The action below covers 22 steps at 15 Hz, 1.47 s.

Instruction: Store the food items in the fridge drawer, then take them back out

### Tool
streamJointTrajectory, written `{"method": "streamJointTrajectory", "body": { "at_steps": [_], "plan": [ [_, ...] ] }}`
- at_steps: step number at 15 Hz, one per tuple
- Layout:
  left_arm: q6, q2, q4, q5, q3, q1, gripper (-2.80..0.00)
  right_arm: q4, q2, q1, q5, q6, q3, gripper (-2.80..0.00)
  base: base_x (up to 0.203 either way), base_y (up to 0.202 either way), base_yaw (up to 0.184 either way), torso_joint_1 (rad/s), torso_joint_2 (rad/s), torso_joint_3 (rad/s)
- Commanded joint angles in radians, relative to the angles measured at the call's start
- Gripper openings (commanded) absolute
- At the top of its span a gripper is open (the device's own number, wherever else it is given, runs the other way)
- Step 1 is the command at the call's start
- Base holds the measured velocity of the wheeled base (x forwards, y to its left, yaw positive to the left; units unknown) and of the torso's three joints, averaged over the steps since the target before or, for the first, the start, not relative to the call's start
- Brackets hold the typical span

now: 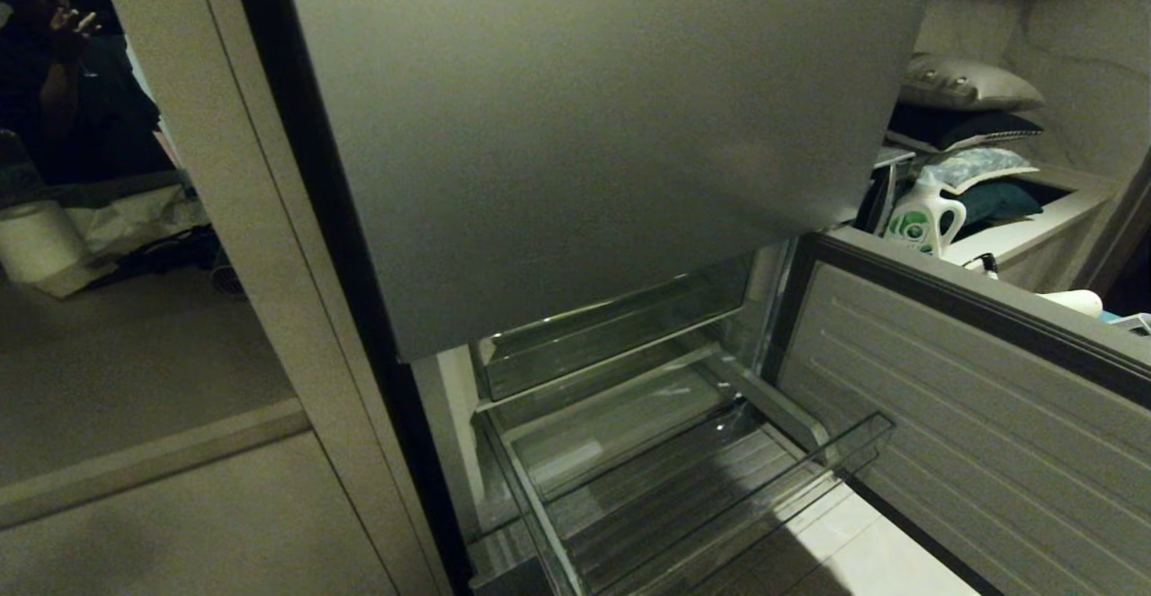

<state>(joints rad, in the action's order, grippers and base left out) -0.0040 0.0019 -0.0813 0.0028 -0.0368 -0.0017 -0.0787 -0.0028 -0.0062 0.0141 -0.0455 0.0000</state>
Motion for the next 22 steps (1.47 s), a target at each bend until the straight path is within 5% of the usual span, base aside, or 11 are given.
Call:
{"method": "streamJointTrajectory", "body": {
  "at_steps": [1,10,22],
  "plan": [
    [-0.001,0.0,-0.001,0.0,0.0,0.0,-2.8,-0.001,0.001,0.0,-0.011,0.003,0.031,-2.8,-0.197,0.0,0.005,0.005,0.01,0.004],
    [-0.001,0.0,0.0,0.0,0.0,0.0,-2.8,-0.001,0.001,0.0,-0.011,0.004,0.031,-2.8,-0.186,0.0,0.001,0.002,0.0,0.003],
    [0.001,0.0,-0.002,0.0,0.0,0.001,-2.8,-0.001,0.001,0.0,-0.011,0.0,0.031,-2.8,0.001,0.003,-0.05,0.004,0.0,0.0]
  ]
}}
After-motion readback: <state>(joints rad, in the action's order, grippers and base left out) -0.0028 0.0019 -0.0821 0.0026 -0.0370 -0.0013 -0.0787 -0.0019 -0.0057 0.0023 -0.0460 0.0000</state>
